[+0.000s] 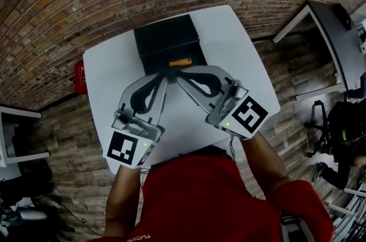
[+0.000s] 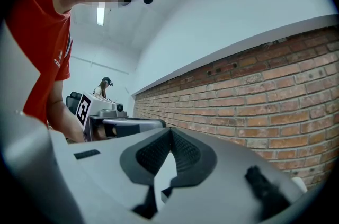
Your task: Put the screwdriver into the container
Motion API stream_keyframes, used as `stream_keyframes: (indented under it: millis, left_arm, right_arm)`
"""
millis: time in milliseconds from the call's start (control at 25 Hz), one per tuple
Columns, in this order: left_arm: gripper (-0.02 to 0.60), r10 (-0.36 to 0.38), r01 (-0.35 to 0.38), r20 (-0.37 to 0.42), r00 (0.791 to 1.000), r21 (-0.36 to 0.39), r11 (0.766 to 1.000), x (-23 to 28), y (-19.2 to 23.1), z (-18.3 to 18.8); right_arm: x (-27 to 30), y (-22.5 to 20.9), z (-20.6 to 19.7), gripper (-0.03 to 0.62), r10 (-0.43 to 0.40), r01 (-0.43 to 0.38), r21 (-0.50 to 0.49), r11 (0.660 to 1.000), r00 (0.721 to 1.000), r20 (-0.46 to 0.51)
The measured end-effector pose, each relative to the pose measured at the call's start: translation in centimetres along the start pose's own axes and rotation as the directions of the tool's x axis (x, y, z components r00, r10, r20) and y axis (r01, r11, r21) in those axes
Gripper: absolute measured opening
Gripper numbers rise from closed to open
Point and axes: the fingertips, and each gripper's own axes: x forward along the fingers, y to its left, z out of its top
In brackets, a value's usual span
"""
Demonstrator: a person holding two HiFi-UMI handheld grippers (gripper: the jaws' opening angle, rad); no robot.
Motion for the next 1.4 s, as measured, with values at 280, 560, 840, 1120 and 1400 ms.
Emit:
stream_keyframes:
  millis: [280,560,840,1120,1400]
  left_arm:
    - [0.014,-0.001,0.001,-0.002,1.0,-0.007,1.0,0.21,0.08,0.0]
    - [0.014,-0.007,0.007,0.0,1.0,-0.009,1.0,0.28,-0.1,-0.22]
    - [0.014,-0.001,0.001,0.001,1.0,-0.013,1.0,0.39,0.07,-0.23]
    - [0.014,0.003,-0.003,0.002,1.0,-0.014,1.0,0.52,0.24,-0.12]
    - [0.014,0.001,-0.001,0.003,1.0,-0.008,1.0,0.44,0.2,-0.31]
  right_arm:
    - [-0.22,-0.26,-0.01,0.031,-0.009,0.009,-0.004,1.0,1.0,-0.005]
    - [-0.4,-0.24,-0.23,0.031,-0.014,0.014,-0.012,1.0,1.0,-0.007]
    - [-0.21,-0.26,-0.15,0.031,-0.011,0.011,-0.01,1.0,1.0,-0.004]
    - [-0.11,-0.42,0.05,0.031,-0.011,0.011,-0.009,1.0,1.0,-0.004]
    - [-0.17,-0.55,0.07,0.031,-0.015,0.015,-0.009,1.0,1.0,0.0]
